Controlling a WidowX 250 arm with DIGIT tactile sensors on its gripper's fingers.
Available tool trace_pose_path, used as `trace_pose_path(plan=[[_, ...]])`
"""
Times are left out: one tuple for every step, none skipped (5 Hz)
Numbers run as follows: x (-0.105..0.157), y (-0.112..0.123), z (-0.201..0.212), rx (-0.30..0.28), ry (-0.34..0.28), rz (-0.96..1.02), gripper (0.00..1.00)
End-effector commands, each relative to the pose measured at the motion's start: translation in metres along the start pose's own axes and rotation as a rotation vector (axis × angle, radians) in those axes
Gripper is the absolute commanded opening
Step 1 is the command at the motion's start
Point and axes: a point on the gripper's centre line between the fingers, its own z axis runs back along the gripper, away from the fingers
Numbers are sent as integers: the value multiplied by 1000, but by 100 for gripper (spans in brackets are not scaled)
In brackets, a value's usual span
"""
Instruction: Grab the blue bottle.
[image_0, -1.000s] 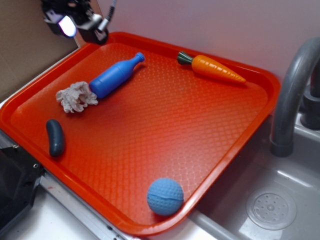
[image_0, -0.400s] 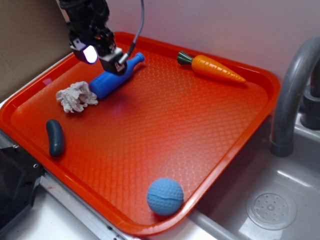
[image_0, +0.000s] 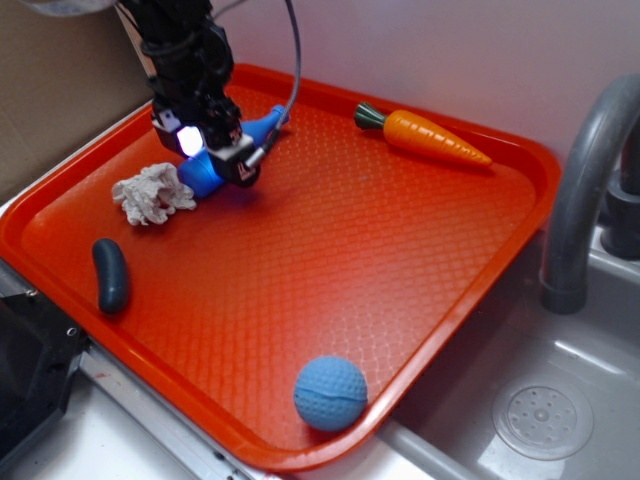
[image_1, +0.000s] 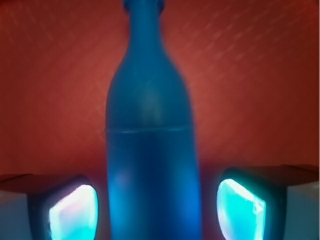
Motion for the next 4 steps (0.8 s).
trace_pose_path(plan=[[2, -1, -3, 1, -25, 4, 0], [-1, 2, 18, 13, -54, 20, 0], [-2, 5, 45, 76, -84, 7, 0], [-5, 1, 95, 115, -49, -4, 0]])
